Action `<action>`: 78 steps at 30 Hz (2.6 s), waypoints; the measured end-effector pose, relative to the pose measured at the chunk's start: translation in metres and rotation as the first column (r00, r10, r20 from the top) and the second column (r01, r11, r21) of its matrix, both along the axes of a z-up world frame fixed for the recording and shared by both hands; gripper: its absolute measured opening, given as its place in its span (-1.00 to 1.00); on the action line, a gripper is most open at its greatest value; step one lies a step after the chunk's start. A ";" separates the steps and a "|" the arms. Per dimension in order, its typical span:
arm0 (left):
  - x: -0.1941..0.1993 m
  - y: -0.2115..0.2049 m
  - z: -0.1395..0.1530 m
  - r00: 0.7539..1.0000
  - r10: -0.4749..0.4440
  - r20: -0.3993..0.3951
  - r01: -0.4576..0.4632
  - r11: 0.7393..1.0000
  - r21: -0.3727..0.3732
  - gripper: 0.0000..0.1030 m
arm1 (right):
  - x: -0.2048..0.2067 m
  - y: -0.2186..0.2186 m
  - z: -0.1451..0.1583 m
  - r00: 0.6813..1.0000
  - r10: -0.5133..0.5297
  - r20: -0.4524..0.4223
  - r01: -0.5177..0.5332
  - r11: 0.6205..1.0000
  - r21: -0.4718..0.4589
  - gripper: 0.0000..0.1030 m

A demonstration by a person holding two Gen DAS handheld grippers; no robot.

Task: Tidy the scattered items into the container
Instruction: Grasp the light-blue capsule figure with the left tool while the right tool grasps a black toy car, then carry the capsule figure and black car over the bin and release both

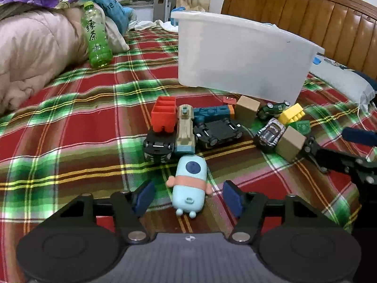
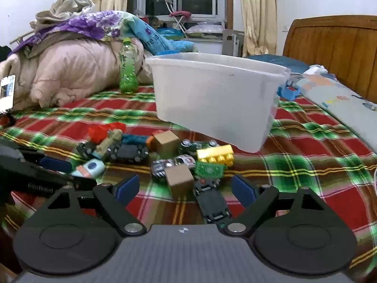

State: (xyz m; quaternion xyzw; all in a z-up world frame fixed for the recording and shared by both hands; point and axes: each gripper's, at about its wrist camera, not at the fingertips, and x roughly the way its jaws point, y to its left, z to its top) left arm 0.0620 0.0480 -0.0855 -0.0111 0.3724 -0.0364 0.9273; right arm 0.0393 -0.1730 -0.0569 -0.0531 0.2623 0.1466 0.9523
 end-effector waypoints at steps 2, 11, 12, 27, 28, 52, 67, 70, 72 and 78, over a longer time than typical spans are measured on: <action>0.003 -0.005 -0.002 1.000 -0.017 0.008 0.017 0.999 0.032 0.07 | 0.000 -0.001 -0.004 1.000 -0.011 -0.005 0.011 1.000 -0.028 0.59; -0.001 -0.031 -0.001 0.987 -0.157 0.019 0.157 0.987 -0.022 -0.08 | 0.023 0.001 -0.022 0.996 -0.032 -0.079 0.025 0.996 -0.089 0.28; -0.001 -0.033 0.000 0.986 -0.166 0.021 0.167 0.985 -0.034 -0.08 | 0.027 0.000 -0.024 0.995 -0.042 -0.088 0.034 0.995 -0.094 0.24; -0.003 -0.045 0.012 0.979 -0.201 0.046 0.203 0.978 -0.044 -0.08 | 0.018 -0.015 -0.018 0.987 -0.086 -0.138 0.088 0.996 0.010 -0.34; -0.003 -0.045 0.015 0.978 -0.202 0.054 0.204 0.978 -0.045 -0.08 | 0.017 -0.016 -0.015 0.987 -0.088 -0.131 0.090 0.996 0.014 -0.34; -0.003 -0.058 0.008 0.969 -0.247 0.031 0.246 0.969 0.022 -0.09 | 0.018 -0.018 -0.016 0.985 -0.087 -0.152 0.098 0.993 0.064 -0.33; 0.059 -0.065 0.102 0.948 -0.227 0.224 0.231 0.973 0.009 -0.69 | 0.058 -0.022 0.059 0.994 -0.087 0.064 0.079 0.991 0.108 -0.33; 0.063 -0.063 0.104 0.949 -0.216 0.231 0.223 0.975 -0.006 -0.66 | 0.065 -0.023 0.068 0.992 -0.090 0.088 0.079 0.989 0.121 -0.33; 0.063 -0.060 0.096 0.955 -0.215 0.202 0.226 0.974 -0.030 -0.53 | 0.065 -0.022 0.066 0.993 -0.085 0.088 0.075 0.990 0.118 -0.33; 0.023 -0.074 0.038 0.942 -0.324 0.083 0.323 0.946 0.024 0.25 | 0.058 -0.024 0.044 0.996 -0.081 0.030 0.076 0.989 0.127 -0.33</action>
